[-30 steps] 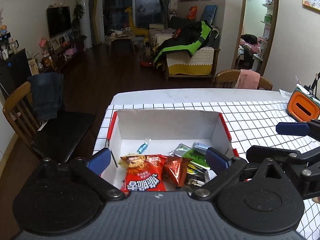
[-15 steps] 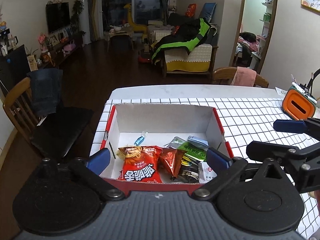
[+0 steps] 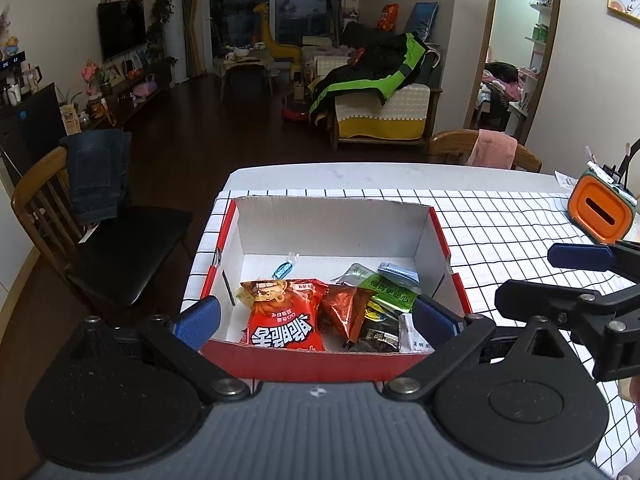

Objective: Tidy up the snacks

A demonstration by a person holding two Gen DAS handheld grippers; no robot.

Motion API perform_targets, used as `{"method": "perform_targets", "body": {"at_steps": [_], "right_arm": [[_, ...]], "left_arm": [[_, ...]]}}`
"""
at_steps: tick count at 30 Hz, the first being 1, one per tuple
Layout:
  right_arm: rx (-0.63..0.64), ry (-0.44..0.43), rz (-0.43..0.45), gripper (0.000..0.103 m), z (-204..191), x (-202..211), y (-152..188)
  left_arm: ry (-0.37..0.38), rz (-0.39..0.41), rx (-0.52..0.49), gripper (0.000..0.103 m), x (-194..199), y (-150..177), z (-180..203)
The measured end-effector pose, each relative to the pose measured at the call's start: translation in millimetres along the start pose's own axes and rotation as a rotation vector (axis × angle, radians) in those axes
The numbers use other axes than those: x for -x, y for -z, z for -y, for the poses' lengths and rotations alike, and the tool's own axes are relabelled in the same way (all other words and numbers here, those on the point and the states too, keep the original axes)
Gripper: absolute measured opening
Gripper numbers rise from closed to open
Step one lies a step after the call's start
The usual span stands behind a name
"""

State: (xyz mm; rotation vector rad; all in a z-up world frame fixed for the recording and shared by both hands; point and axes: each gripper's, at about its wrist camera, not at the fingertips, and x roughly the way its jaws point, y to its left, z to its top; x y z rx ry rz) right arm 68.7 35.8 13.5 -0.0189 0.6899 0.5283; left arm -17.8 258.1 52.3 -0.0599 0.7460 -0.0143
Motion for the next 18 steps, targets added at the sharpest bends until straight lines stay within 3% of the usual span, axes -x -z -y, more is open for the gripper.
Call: {"method": "perform_targets", "body": {"at_steps": [18], "right_arm": [[-0.034, 0.013, -0.004, 0.103, -0.4, 1.0, 1.7]], "left_arm": [[0.005, -0.024, 0.008, 0.103, 1.3, 0.3, 1.5]]}}
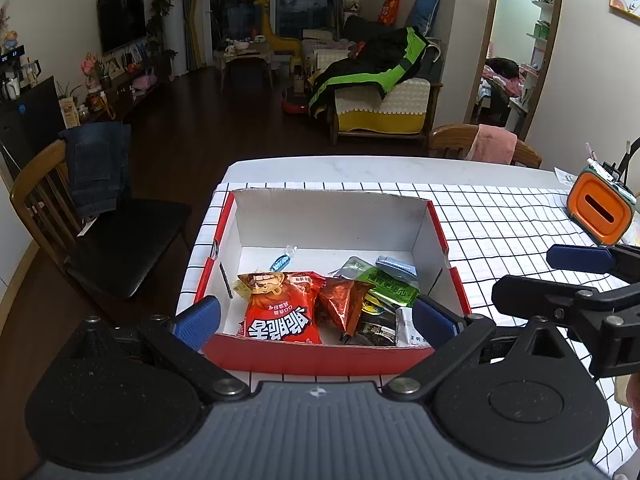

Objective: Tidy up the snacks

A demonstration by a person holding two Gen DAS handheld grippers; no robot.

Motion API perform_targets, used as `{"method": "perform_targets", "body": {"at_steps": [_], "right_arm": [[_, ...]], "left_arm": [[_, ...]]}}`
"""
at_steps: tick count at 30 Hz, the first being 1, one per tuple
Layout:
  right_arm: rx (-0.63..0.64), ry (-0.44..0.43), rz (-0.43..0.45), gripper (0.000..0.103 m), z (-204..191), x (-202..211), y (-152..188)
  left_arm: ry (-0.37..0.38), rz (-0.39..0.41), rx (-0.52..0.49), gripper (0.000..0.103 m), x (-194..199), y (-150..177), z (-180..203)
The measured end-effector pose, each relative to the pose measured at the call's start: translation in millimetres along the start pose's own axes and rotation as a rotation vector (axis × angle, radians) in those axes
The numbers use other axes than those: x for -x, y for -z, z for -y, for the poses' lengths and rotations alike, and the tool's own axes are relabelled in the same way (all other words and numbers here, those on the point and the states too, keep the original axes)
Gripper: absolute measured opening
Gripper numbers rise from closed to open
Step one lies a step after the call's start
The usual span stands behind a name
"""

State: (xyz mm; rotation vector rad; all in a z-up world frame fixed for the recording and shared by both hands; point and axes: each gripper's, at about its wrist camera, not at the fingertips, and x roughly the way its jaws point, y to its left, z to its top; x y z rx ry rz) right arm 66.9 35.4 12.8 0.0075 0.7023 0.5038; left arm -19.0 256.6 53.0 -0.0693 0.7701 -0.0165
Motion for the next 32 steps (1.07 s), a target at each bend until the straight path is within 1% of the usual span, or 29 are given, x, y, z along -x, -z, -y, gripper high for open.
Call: {"method": "perform_targets", "body": {"at_steps": [7, 11, 18, 32], "right_arm": [[-0.027, 0.01, -0.004, 0.103, 1, 2, -6], [-0.041, 0.011, -0.007, 0.103, 2, 2, -8], [-0.056, 0.019, -0.018, 0.103, 2, 3, -10], [-0.084, 0.048, -0.042, 0.103, 13, 3, -4]], "left_arm": [[-0.006, -0.01, -0.008, 0.103, 1, -7, 1], [-0.022, -0.01, -0.008, 0.103, 2, -12, 2], [-0.01, -0.016, -0.014, 0.103, 3, -20, 4], [0.006, -0.041, -0.041, 0.103, -1, -16, 12]]}}
